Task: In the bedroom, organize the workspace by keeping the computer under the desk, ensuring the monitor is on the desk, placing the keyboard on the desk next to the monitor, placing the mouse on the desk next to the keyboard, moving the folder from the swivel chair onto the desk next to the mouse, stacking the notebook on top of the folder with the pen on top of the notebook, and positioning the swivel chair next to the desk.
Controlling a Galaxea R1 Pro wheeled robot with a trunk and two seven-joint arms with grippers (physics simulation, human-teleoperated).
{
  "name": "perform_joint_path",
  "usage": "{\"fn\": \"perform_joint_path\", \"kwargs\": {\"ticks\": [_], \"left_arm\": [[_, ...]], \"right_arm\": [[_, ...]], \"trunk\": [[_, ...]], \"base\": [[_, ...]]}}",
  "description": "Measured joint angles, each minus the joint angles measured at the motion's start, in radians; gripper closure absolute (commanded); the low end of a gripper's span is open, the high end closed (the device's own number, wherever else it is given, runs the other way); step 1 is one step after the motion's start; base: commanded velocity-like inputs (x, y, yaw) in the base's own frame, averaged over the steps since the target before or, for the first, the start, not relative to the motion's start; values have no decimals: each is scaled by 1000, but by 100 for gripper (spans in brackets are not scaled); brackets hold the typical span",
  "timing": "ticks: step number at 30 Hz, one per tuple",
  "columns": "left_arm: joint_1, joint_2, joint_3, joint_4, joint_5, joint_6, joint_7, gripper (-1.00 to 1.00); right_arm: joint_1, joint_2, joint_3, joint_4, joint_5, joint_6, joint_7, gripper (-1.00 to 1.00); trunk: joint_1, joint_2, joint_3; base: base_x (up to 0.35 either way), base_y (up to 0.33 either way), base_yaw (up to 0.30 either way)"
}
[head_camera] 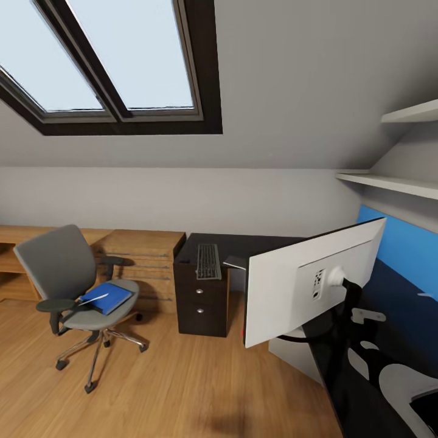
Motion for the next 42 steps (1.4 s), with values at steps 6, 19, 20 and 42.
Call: {"fn": "perform_joint_path", "kwargs": {"ticks": [6, 19, 20, 42], "left_arm": [[0, 0, 0, 0, 0, 0, 0, -100], [0, 0, 0, 1, 0, 0, 0, -100], [0, 0, -1, 1, 0, 0, 0, -100], [0, 0, 2, 1, 0, 0, 0, -100]], "right_arm": [[0, 0, 0, 0, 0, 0, 0, -100], [0, 0, 0, 0, 0, -1, 0, 100], [0, 0, 0, 0, 1, 0, 0, 100], [0, 1, -4, 0, 0, -6, -2, 100]], "trunk": [[0, 0, 0], [0, 0, 0], [0, 0, 0], [0, 0, 0]], "base": [[54, -19, 0], [45, -26, 0], [0, 0, 0], [0, 0, 0]]}}
